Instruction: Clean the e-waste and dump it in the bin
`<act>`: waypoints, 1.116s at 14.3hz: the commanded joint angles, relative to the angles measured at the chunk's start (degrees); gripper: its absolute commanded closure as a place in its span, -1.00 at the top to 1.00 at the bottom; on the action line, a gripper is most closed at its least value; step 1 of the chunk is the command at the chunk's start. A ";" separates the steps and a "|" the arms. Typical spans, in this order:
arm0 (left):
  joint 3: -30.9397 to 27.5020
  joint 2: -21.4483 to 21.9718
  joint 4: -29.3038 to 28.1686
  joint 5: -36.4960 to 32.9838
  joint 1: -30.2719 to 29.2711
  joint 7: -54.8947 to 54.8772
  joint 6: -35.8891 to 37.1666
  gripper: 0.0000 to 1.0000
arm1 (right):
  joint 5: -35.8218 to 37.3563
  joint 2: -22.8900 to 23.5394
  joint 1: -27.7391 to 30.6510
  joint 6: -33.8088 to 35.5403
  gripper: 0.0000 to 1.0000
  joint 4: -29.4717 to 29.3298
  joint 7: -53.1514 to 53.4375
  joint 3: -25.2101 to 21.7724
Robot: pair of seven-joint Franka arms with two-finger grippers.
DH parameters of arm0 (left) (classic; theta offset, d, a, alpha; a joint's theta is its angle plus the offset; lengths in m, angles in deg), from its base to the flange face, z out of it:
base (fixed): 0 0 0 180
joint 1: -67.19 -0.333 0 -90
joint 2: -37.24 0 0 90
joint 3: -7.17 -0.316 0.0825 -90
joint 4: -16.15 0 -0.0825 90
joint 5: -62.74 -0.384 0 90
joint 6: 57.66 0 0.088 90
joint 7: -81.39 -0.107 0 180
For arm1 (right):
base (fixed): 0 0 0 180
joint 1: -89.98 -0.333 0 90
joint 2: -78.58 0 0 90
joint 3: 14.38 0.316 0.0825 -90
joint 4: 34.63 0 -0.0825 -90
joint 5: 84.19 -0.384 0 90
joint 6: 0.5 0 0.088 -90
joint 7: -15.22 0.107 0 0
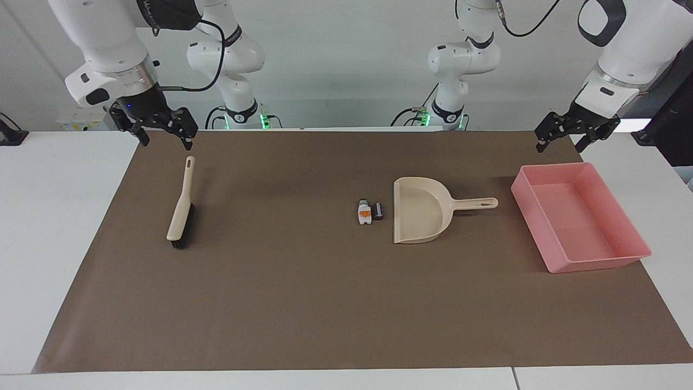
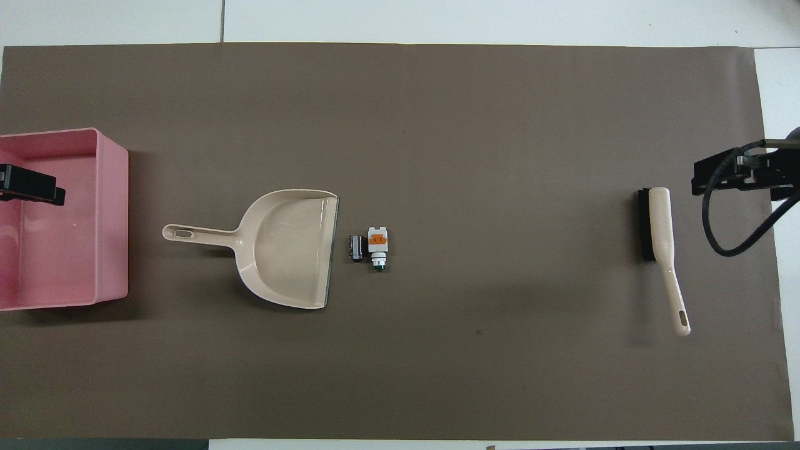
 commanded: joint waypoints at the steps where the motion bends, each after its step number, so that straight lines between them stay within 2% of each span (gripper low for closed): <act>1: 0.49 1.29 -1.50 0.16 -0.59 0.65 -0.50 0.99 | -0.28 -0.45 0.30 -0.93 0.99 0.67 -0.78 0.14; 7: 0.49 1.29 -1.42 0.16 -0.59 0.48 -0.15 0.99 | -0.28 -0.45 0.39 -0.93 0.99 0.67 -1.05 0.14; 9: 0.41 1.29 -1.42 0.16 -0.59 0.57 -0.23 0.99 | -0.19 -1.24 0.22 -2.33 0.99 2.77 -1.22 0.14; 11: 0.41 1.20 -1.33 0.16 -0.68 0.57 -0.67 0.99 | -0.28 -3.08 1.00 -8.01 0.99 8.02 -1.22 0.05; 13: 0.49 1.03 -1.24 0.16 -0.51 0.30 -1.28 0.99 | -0.28 -7.02 1.18 -15.74 0.99 17.76 -1.13 -0.21; 16: 0.49 0.94 -1.50 0.16 -0.33 -0.40 -3.91 0.99 | -0.28 -9.59 3.02 -19.73 0.99 28.67 -2.18 -0.56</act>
